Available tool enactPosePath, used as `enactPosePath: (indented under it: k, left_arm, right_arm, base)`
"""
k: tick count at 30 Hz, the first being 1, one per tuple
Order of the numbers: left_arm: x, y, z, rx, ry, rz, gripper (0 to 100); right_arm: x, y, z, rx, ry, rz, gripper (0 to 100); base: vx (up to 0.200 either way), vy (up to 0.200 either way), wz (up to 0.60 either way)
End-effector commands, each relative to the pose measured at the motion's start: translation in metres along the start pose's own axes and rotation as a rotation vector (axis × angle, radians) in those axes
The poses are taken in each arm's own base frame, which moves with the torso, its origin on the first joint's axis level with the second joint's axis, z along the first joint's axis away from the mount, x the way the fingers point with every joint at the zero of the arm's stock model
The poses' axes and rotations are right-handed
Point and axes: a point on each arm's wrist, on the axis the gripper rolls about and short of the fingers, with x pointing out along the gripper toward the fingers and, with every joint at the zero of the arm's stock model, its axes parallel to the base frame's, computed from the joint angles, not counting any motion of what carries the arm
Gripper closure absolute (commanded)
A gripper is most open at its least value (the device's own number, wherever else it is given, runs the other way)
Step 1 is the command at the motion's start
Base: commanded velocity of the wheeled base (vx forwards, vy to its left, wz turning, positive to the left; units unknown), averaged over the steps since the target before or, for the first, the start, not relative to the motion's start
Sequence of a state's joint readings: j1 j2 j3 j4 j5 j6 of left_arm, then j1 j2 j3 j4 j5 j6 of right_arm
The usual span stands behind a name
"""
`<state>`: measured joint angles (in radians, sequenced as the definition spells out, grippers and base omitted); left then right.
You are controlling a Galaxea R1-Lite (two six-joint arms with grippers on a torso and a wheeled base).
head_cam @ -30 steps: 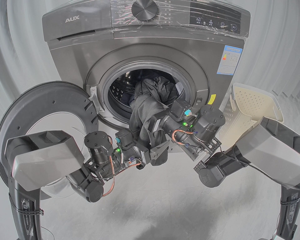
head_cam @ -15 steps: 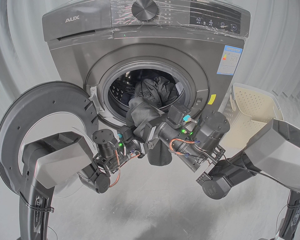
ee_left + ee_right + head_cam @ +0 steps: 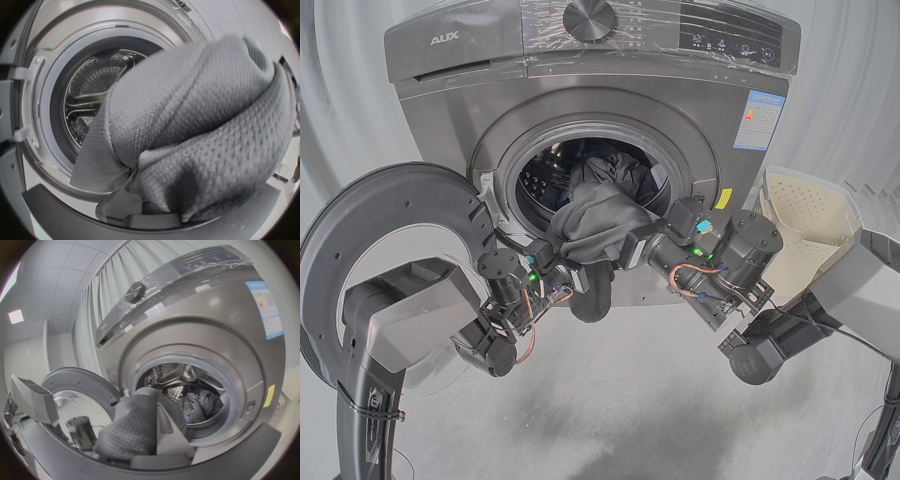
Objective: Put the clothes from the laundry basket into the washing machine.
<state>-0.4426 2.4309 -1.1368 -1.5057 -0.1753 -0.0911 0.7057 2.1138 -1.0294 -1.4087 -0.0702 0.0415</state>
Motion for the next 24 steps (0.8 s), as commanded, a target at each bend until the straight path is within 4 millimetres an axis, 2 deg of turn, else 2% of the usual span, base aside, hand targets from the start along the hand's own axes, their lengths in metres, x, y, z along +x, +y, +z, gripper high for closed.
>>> enactPosePath:
  k: [1, 4, 5, 6, 11, 12, 13, 19, 22, 23, 24]
  left_arm:
    - [-0.011, 0.000, 0.031, -0.015, -0.037, 0.005, 100]
    - [-0.020, -0.009, 0.054, -0.028, -0.061, -0.009, 100]
    - [-0.022, -0.009, 0.057, -0.030, -0.061, -0.009, 100]
    - [-0.027, -0.014, 0.065, -0.037, -0.067, -0.016, 100]
    - [-0.043, -0.031, 0.092, -0.055, -0.091, -0.052, 100]
    - [-0.043, -0.032, 0.093, -0.056, -0.091, -0.053, 100]
    - [-0.050, -0.041, 0.101, -0.073, -0.097, -0.073, 100]
    - [-0.064, -0.051, 0.111, -0.095, -0.092, -0.092, 100]
    - [-0.066, -0.052, 0.112, -0.098, -0.091, -0.075, 100]
    - [-0.067, -0.052, 0.111, -0.099, -0.087, -0.068, 100]
    - [-0.070, -0.054, 0.111, -0.101, -0.086, -0.067, 100]
  right_arm:
    - [-0.012, -0.033, -0.006, -0.025, 0.054, -0.079, 100]
    - [-0.015, -0.045, -0.019, -0.009, 0.084, -0.110, 100]
    - [-0.015, -0.046, -0.023, -0.008, 0.093, -0.112, 100]
    - [-0.013, -0.049, -0.037, -0.007, 0.117, -0.119, 100]
    - [-0.010, -0.052, -0.066, -0.008, 0.172, -0.124, 100]
    - [-0.010, -0.052, -0.067, -0.008, 0.174, -0.124, 100]
    - [-0.007, -0.054, -0.076, -0.008, 0.181, -0.126, 100]
    - [-0.008, -0.047, -0.081, -0.007, 0.177, -0.100, 100]
    - [-0.015, -0.041, -0.079, -0.005, 0.198, -0.085, 100]
    - [-0.018, -0.040, -0.078, -0.005, 0.205, -0.084, 0]
    - [-0.020, -0.037, -0.073, -0.003, 0.200, -0.077, 0]
  base:
    - [0.000, 0.000, 0.00]
    - [0.000, 0.000, 0.00]
    - [0.000, 0.000, 0.00]
    - [0.000, 0.000, 0.00]
    - [0.000, 0.000, 0.00]
    - [0.000, 0.000, 0.00]
    - [0.000, 0.000, 0.00]
    - [0.000, 0.000, 0.00]
    - [0.000, 0.000, 0.00]
    - [0.000, 0.000, 0.00]
    - [0.000, 0.000, 0.00]
